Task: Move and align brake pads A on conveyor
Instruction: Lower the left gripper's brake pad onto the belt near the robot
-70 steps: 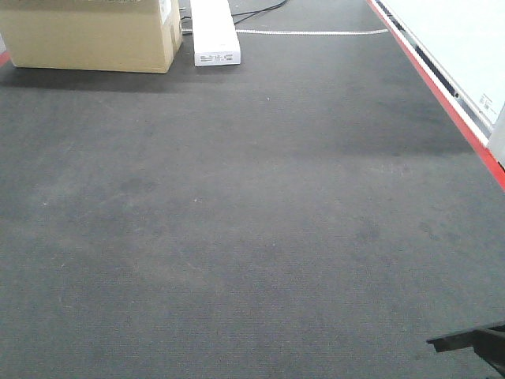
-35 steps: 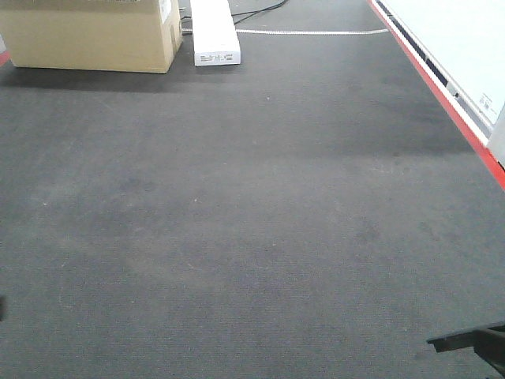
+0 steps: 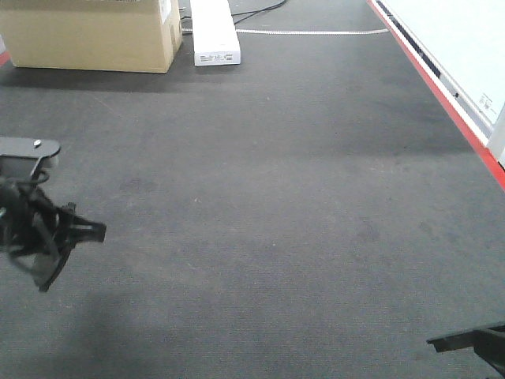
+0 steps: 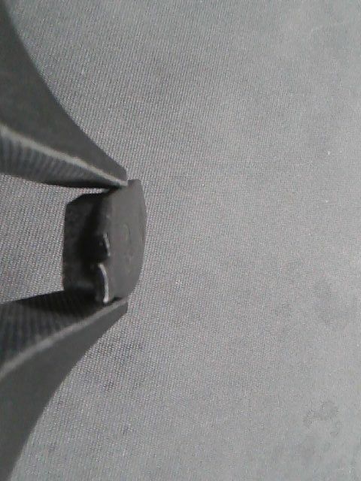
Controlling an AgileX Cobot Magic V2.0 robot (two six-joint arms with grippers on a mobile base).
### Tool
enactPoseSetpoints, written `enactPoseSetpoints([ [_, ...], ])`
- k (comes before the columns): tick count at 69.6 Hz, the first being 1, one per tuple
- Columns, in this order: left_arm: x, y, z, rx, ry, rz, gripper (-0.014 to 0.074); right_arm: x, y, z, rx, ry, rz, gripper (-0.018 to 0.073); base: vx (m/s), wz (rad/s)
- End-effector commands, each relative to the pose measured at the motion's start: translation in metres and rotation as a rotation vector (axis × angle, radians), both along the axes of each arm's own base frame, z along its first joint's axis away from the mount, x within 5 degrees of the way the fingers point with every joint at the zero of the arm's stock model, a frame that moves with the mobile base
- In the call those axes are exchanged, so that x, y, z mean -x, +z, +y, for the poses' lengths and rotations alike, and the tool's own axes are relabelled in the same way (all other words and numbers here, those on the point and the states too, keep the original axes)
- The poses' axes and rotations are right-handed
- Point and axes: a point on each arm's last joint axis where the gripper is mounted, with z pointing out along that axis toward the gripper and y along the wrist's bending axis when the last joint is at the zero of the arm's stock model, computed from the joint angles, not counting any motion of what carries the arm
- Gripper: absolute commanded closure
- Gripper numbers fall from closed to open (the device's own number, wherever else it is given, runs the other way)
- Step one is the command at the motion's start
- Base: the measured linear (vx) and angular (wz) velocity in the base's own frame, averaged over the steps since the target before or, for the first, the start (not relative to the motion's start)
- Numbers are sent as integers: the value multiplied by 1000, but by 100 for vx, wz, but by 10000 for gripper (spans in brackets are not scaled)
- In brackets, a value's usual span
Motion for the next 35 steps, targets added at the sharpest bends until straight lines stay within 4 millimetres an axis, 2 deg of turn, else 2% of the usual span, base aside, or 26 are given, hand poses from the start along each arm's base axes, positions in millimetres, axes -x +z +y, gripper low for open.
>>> enactPoseSetpoints([
  [1,-17,15,11,-20,27,-39,602,-5,14,0,-13,-2,-98,571,0,0],
  [12,-32,4,37,-38,103,24,602,-5,14,0,-13,-2,-98,571,0,0],
  [23,-40,-15,62,-54,162,84,602,-5,14,0,-13,-2,-98,571,0,0],
  [35,-48,-35,75,-72,163,144,602,-5,14,0,-13,-2,-98,571,0,0],
])
